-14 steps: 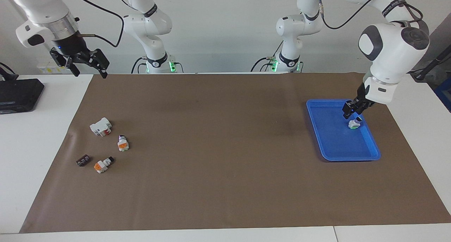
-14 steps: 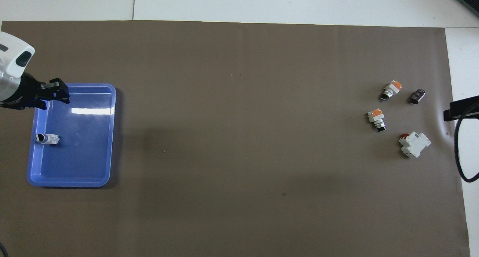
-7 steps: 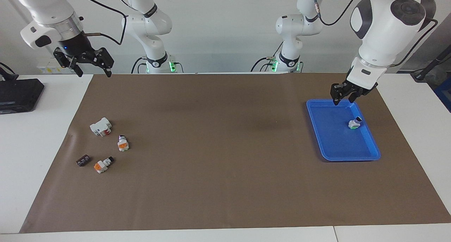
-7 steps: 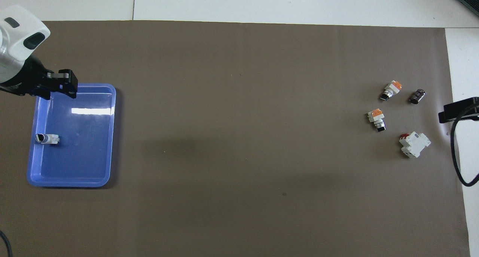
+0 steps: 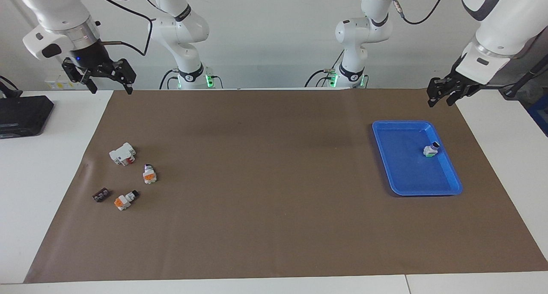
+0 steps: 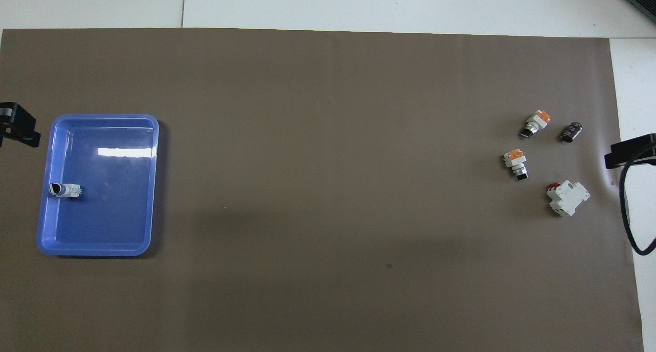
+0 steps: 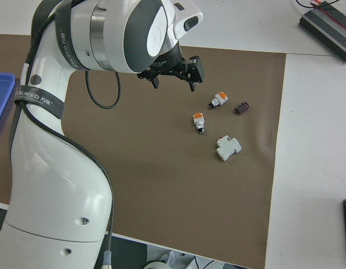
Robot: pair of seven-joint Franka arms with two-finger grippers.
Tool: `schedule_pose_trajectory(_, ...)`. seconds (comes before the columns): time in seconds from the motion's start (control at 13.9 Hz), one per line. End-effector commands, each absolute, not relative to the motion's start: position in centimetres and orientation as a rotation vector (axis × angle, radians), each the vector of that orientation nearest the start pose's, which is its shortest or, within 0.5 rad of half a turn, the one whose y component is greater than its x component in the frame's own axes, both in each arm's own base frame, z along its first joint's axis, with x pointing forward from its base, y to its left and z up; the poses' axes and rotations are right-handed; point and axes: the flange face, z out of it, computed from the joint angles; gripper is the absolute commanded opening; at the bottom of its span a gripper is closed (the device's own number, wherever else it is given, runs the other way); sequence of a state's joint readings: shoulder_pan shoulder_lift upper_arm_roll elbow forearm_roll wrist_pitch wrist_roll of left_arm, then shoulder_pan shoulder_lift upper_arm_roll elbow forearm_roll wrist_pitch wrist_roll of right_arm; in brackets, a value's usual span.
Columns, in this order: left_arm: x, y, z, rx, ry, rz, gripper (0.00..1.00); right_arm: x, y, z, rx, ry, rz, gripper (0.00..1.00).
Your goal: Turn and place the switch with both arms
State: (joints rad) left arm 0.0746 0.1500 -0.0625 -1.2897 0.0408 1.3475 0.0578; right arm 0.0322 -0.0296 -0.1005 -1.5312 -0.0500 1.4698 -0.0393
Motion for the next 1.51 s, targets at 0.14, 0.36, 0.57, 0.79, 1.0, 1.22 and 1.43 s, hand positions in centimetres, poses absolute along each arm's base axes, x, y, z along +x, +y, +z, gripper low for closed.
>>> schedule_pose_trajectory(0.14,56.1,0.4,64.3,-3.121,0.116,0.087,0.57,53.2,-4.3,65.0,-3.186,0.091,0.037,1.0)
schedule_pose_trajectory(0.36,55.3,-0.2,62.9,-3.147,0.138,0.069,0.97,53.2,-4.3,65.0,-3.184,0.094,0.04,1.0)
schedule_pose_trajectory(0.57,55.8,-0.6,63.2,-3.218,0.132,0.007,1.0,53.1,-4.5,65.0,-3.109,0.116,0.034,1.0)
schedule_pose_trajectory(0.79,56.3,-1.0,63.4,-3.229,0.137,-0.056,1.0,53.1,-4.9,65.0,-3.105,0.13,0.031,1.0)
schedule_pose_trajectory(1.0,56.5,-0.8,63.4,-3.218,0.128,-0.074,1.0,53.1,-4.8,65.0,-3.106,0.128,0.031,1.0)
schedule_pose_trajectory(1.22,56.6,-0.4,63.6,-3.198,0.117,-0.085,1.0,53.1,-4.7,65.0,-3.109,0.123,0.034,1.0)
schedule_pose_trajectory(1.43,56.4,-0.1,63.4,-3.141,0.123,-0.056,1.0,53.1,-4.7,64.9,-3.113,0.122,0.036,1.0)
